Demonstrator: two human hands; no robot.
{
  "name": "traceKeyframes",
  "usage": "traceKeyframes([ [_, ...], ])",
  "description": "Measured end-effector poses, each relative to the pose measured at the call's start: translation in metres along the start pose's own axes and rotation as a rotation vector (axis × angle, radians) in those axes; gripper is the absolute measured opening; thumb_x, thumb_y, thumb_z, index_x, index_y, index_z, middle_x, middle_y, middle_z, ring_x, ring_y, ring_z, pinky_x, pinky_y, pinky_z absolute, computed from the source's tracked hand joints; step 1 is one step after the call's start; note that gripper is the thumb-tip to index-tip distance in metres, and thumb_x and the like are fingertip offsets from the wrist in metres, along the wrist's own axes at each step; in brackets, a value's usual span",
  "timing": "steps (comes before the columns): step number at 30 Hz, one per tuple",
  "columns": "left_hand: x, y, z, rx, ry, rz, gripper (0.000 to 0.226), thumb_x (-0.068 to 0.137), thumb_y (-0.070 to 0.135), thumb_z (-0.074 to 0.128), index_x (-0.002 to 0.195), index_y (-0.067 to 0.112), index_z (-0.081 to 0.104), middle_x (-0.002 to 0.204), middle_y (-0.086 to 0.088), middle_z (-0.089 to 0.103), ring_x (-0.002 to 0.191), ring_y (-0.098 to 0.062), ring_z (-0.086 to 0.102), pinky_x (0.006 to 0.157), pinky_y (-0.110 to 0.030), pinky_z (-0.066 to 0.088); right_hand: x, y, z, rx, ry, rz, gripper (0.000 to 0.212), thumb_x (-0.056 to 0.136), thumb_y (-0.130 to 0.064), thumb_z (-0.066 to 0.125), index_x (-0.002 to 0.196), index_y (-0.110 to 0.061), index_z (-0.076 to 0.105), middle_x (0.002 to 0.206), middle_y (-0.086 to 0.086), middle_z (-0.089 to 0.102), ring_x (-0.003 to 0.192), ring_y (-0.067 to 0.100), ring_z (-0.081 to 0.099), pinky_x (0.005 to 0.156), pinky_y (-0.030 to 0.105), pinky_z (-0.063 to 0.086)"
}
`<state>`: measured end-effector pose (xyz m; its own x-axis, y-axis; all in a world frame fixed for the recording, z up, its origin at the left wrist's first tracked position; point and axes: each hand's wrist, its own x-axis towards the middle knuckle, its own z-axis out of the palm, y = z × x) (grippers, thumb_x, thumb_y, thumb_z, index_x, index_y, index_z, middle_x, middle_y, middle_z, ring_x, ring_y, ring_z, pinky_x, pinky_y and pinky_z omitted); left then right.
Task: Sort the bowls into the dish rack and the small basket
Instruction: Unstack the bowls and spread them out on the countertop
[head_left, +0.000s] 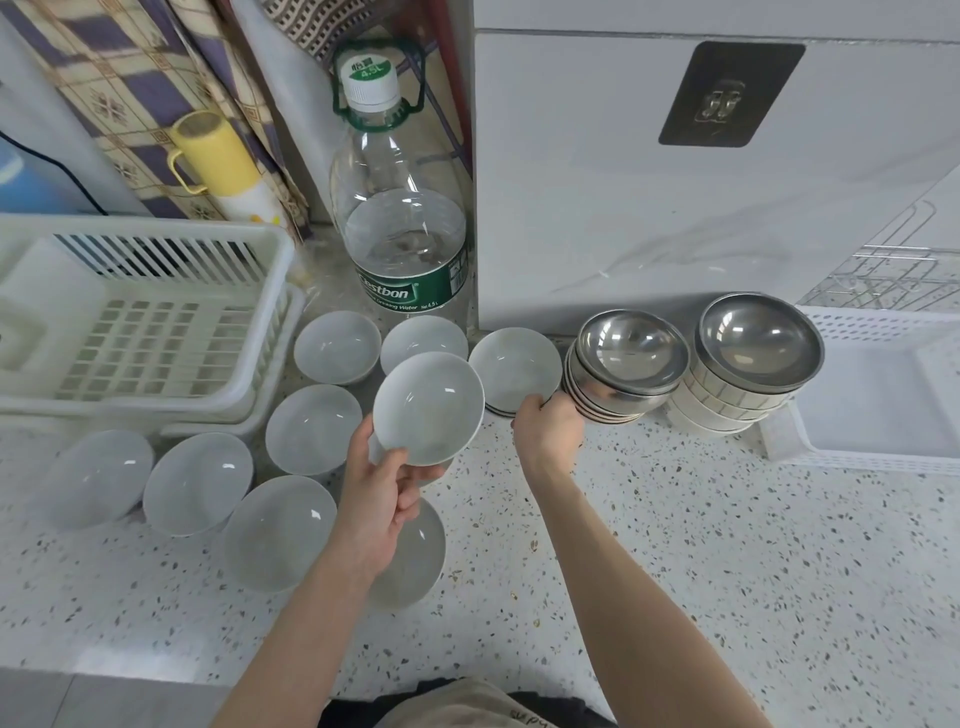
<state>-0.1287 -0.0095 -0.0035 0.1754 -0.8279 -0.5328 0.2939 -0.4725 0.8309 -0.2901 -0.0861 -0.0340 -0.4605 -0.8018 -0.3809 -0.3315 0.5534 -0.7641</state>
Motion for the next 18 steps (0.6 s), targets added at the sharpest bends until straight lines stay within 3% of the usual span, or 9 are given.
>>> traceKeyframes([
  [5,-0.006,-0.001,-0.005,-0.008,0.0,0.004,0.046,0.097,0.008,0.044,0.124,0.044,0.052,0.093,-0.025,0.069,0.043,-0.005,0.054,0.034,-0.017,0.028,-0.002,-0.003,0.001,0.013,-0.004,0.006,0.026,0.093,-0.009,0.037,0.107,0.007,0.052,0.102,0.024,0.066,0.09,0.037,0.064,0.066,0.035,0.049],
  [10,-0.009,-0.004,-0.013,-0.006,0.016,-0.005,0.046,0.099,0.007,0.044,0.126,0.045,0.05,0.078,-0.018,0.073,0.043,-0.007,0.048,0.034,-0.018,0.029,-0.004,-0.003,0.001,0.039,-0.025,0.01,0.028,0.094,-0.009,0.034,0.118,0.003,0.044,0.107,0.026,0.067,0.097,0.037,0.064,0.075,0.039,0.054],
  [14,-0.013,-0.008,-0.019,-0.013,0.041,0.002,0.048,0.099,0.006,0.042,0.132,0.04,0.048,0.079,-0.02,0.072,0.041,-0.006,0.051,0.033,-0.017,0.029,-0.007,-0.004,0.001,0.041,-0.037,-0.006,0.032,0.096,-0.011,0.033,0.124,0.002,0.042,0.11,0.027,0.065,0.1,0.038,0.063,0.081,0.045,0.055],
  [18,-0.018,-0.011,-0.023,-0.022,0.049,-0.002,0.048,0.1,0.006,0.042,0.134,0.039,0.046,0.074,-0.019,0.072,0.041,-0.007,0.047,0.033,-0.017,0.029,-0.006,-0.004,-0.001,0.046,-0.056,0.001,0.035,0.096,-0.01,0.03,0.126,0.004,0.041,0.111,0.028,0.064,0.1,0.039,0.063,0.077,0.044,0.053],
])
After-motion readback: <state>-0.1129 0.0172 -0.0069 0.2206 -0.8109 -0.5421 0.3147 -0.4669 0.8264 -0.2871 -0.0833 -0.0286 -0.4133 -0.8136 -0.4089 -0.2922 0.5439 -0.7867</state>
